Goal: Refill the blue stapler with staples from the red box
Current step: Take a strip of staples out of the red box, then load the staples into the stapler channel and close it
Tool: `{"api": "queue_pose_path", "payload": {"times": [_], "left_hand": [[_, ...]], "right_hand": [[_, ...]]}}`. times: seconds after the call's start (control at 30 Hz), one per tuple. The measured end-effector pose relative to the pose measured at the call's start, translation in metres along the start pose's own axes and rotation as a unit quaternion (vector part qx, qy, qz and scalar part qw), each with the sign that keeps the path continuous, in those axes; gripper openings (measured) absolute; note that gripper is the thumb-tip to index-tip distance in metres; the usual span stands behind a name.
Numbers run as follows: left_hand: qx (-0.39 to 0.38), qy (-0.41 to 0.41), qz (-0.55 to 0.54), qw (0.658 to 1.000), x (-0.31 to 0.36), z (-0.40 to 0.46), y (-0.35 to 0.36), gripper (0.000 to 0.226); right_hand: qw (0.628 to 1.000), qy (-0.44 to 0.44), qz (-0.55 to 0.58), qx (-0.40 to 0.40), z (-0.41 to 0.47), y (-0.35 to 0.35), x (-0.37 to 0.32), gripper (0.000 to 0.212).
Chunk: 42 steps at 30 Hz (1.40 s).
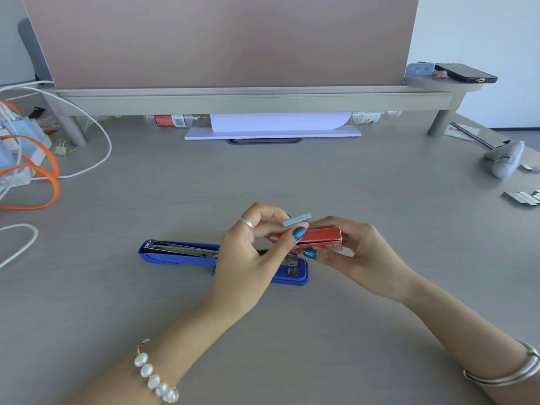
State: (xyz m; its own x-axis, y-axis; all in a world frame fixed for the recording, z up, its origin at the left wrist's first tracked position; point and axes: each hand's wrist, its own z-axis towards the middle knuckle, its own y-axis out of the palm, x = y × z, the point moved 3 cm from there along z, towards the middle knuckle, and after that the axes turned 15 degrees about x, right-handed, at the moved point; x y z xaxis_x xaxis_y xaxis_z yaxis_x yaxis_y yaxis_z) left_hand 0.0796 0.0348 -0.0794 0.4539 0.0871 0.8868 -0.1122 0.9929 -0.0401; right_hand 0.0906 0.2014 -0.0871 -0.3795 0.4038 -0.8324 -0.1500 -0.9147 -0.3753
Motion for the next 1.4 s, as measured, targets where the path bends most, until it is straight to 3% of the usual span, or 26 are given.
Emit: {"api": "queue_pose_path", "payload": {"times": [0.23, 0.4, 0.53, 0.63, 0.73, 0.83, 1.03, 1.13, 1.2, 1.27, 1.33, 1.4], "left_hand": [[-0.015, 0.021, 0.035, 0.999, -0.006, 0.000, 0.000, 0.021], [0.024, -0.006, -0.005, 1.000, -0.001, 0.007, -0.005, 0.017], [0.057, -0.066, -0.043, 0.995, -0.001, 0.017, -0.013, 0.008], [0.064, -0.160, -0.066, 0.983, -0.011, 0.025, -0.019, 0.005], [0.057, -0.238, -0.101, 0.964, -0.020, 0.031, -0.025, 0.013], [0.060, -0.266, -0.102, 0.957, -0.023, 0.033, -0.029, 0.012], [0.047, -0.261, -0.065, 0.962, -0.023, 0.034, -0.031, 0.013], [0.041, -0.258, -0.037, 0.965, -0.021, 0.034, -0.033, 0.031], [0.029, -0.260, -0.022, 0.965, -0.020, 0.034, -0.033, 0.038], [-0.009, -0.271, -0.027, 0.962, -0.020, 0.034, -0.031, 0.029], [-0.067, -0.277, -0.039, 0.958, -0.017, 0.034, -0.027, 0.022], [-0.105, -0.274, -0.019, 0.956, -0.017, 0.031, -0.025, 0.028]], "right_hand": [[1.000, -0.003, -0.001, -0.006, 0.000, 0.001, 0.001, 0.026], [0.999, -0.018, -0.021, 0.025, 0.002, -0.005, -0.003, 0.026], [0.966, -0.095, -0.206, 0.127, 0.006, -0.018, 0.003, 0.033], [0.919, -0.084, -0.341, 0.177, 0.007, -0.030, 0.016, 0.034], [0.901, -0.054, -0.396, 0.168, 0.006, -0.034, 0.022, 0.032], [0.897, -0.024, -0.424, 0.125, 0.004, -0.032, 0.023, 0.033], [0.909, 0.046, -0.410, 0.054, 0.002, -0.031, 0.020, 0.062], [0.906, 0.041, -0.418, 0.049, 0.003, -0.031, 0.017, 0.069], [0.924, -0.001, -0.372, 0.090, 0.004, -0.029, 0.009, 0.059], [0.953, -0.066, -0.267, 0.130, 0.004, -0.022, -0.005, 0.045], [0.965, -0.135, -0.182, 0.132, 0.003, -0.010, -0.019, 0.039], [0.961, -0.198, -0.162, 0.107, 0.001, 0.004, -0.026, 0.034]]}}
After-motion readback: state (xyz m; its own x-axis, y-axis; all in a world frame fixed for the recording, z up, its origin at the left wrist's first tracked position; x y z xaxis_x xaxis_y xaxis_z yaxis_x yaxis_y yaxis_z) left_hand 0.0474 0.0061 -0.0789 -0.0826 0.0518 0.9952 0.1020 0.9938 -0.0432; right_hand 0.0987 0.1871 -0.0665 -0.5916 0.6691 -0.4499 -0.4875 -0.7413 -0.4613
